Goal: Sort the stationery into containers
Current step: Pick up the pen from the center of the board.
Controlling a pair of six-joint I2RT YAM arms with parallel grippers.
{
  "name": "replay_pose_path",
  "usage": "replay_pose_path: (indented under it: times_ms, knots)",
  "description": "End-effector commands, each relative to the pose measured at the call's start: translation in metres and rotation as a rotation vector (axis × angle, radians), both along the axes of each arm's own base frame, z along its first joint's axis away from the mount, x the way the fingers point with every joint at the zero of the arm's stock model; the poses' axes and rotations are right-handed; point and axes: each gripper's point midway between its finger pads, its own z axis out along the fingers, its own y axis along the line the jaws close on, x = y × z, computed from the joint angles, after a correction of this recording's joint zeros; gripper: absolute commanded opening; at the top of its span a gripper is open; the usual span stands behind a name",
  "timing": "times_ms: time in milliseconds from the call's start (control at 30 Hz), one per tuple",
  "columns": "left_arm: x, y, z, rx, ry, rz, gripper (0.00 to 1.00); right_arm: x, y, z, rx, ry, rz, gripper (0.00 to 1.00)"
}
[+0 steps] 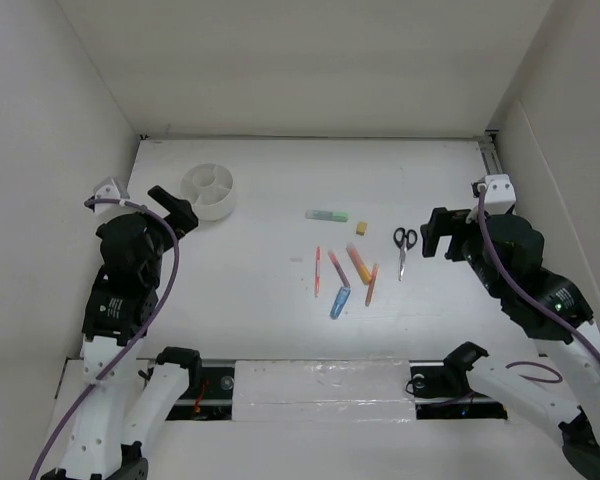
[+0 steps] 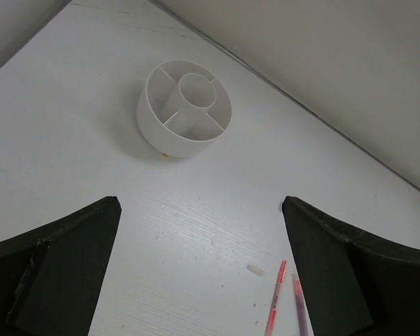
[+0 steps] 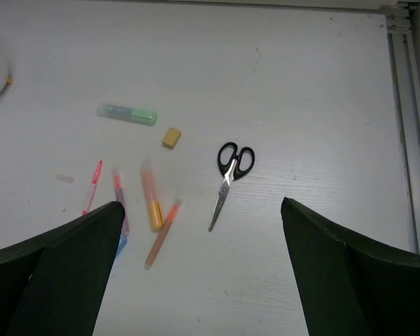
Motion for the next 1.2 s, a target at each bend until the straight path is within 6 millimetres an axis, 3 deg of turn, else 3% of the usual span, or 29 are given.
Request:
replay_pose_path:
  times_ms: [0,200,300,400,467,500,567,600,633,733,767,800,900,1000,1033,1133,1167]
  knots:
    - [0.000,0.008,0.020,-0.018,-0.069,0.053,1.00,0.000,-0.003,0.012,0.010,-0.024,-0.017,1.00]
    - [-0.003,0.002,0.023,-0.051,-0.094,0.024,1.00,0.001,0.000,0.015,0.038,-0.060,-0.008,1.00]
    - [0.005,-0.015,0.017,-0.035,-0.064,-0.074,1.00,0.009,0.012,0.008,0.034,-0.020,0.021,1.00]
    - [0.019,-0.035,0.001,-0.017,0.003,-0.193,1.00,0.019,0.039,-0.002,0.055,0.024,0.090,1.00]
    - [0.032,-0.046,-0.016,-0.029,0.065,-0.237,1.00,0.026,0.060,-0.021,0.067,0.073,0.125,1.00]
    - [0.034,-0.056,-0.025,-0.047,0.090,-0.290,1.00,0.028,0.081,-0.021,0.111,0.066,0.188,1.00]
    - [0.036,-0.064,-0.032,-0.070,0.096,-0.330,1.00,0.034,0.104,-0.052,0.131,0.128,0.217,1.00]
    - [0.038,-0.068,-0.041,-0.090,0.115,-0.342,1.00,0.036,0.120,-0.055,0.156,0.122,0.249,1.00]
    - [0.039,-0.071,-0.038,-0.094,0.100,-0.357,1.00,0.038,0.129,-0.066,0.156,0.144,0.255,1.00]
    - [0.043,-0.073,-0.057,-0.116,0.156,-0.347,1.00,0.045,0.171,-0.113,0.117,0.258,0.279,0.95]
    - [0.043,-0.071,-0.062,-0.112,0.166,-0.335,1.00,0.043,0.180,-0.104,0.132,0.239,0.302,0.94]
    - [0.045,-0.068,-0.065,-0.108,0.176,-0.321,1.00,0.046,0.190,-0.123,0.113,0.286,0.286,0.94]
    - [0.041,-0.056,-0.089,-0.083,0.239,-0.256,1.00,0.050,0.210,-0.146,0.115,0.328,0.272,0.89]
    - [0.039,-0.038,-0.092,-0.050,0.250,-0.159,1.00,0.049,0.222,-0.166,0.110,0.359,0.276,0.84]
    - [0.039,-0.036,-0.089,-0.045,0.250,-0.147,1.00,0.046,0.230,-0.180,0.099,0.385,0.281,0.82]
    - [0.038,-0.033,-0.091,-0.048,0.257,-0.124,1.00,0.045,0.243,-0.187,0.066,0.401,0.273,0.77]
    - [0.038,-0.033,-0.091,-0.048,0.257,-0.124,1.00,0.046,0.243,-0.199,0.049,0.420,0.254,0.73]
